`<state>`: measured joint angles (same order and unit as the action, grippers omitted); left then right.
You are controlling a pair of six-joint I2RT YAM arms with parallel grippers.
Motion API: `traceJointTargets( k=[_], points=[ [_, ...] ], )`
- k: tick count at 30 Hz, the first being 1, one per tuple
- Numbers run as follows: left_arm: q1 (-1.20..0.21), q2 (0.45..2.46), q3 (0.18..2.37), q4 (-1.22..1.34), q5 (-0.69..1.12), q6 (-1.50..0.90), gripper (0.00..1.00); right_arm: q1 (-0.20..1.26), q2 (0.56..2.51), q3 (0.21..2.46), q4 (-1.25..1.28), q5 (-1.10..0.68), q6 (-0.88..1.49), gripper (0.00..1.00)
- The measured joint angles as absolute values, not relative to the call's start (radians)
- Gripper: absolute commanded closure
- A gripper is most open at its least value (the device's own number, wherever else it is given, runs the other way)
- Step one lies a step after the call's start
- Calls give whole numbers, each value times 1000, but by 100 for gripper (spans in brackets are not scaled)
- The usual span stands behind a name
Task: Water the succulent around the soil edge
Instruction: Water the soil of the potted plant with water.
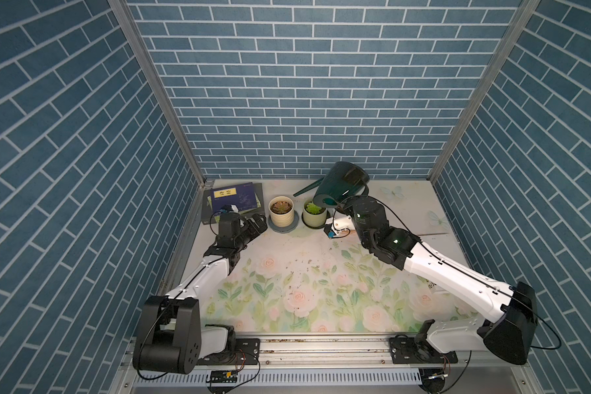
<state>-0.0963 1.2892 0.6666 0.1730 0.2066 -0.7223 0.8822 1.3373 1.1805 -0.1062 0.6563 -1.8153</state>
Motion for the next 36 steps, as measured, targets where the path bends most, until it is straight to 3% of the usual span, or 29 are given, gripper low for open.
traceJointTargets(
  k=[36],
  points=[
    [-96, 1296, 667, 173, 207, -722, 0, 896, 1453, 1218, -40, 554, -1813, 100]
  ],
)
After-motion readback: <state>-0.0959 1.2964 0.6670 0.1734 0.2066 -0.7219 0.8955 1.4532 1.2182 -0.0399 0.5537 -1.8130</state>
